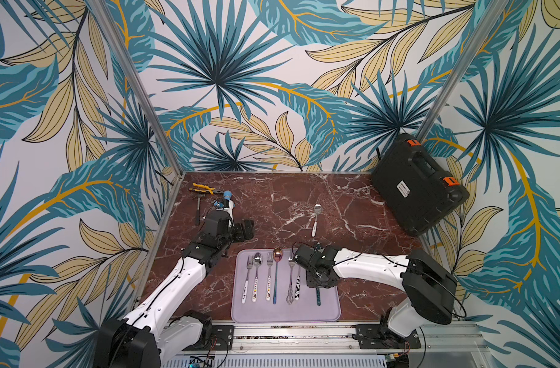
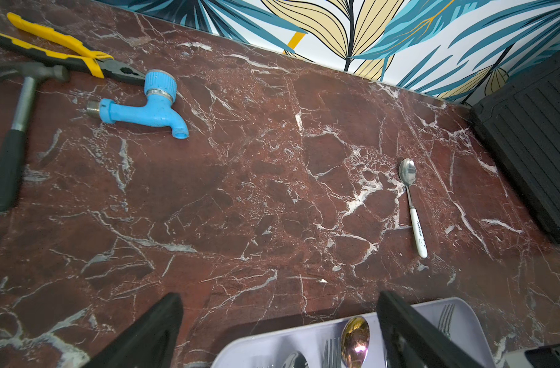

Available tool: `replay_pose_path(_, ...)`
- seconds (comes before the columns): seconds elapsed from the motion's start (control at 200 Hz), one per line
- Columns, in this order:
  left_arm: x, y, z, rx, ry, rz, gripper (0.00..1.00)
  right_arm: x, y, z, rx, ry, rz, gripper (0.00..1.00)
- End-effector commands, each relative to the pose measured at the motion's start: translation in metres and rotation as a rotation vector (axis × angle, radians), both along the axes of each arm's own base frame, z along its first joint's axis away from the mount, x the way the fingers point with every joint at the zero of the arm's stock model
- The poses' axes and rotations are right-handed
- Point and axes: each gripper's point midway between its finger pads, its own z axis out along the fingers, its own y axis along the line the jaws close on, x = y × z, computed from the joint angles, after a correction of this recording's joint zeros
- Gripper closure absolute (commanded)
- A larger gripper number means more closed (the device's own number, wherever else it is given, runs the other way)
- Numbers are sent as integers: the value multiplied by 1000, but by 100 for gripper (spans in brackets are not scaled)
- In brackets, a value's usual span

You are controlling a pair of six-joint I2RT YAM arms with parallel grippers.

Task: Set the spoon and fork side by side
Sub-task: Place the fork on the tray, then pick up the spoon from the center of the board.

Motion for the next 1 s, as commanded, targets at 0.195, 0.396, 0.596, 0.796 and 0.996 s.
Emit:
replay_pose_path(0.195,-3,6,1,7,-14,20,0,35,-14,68,-66,-172,43,32)
replay_pose_path(0.396,-3,6,1,8,-13,19,0,83,-14,91,-46,-235,30,30)
replay_pose_path(0.596,-3,7,2,9,-17,19,0,145,-26,86,-23,-251,-57,30)
replay_pose_path(0.796,-5,8,4,13,-22,23,0,193,-27,57,-36,-206,-98,31)
replay_pose_path(0.996,-5,8,5,11,-27,23,0,211,-28,19,-72,-115,-99,34)
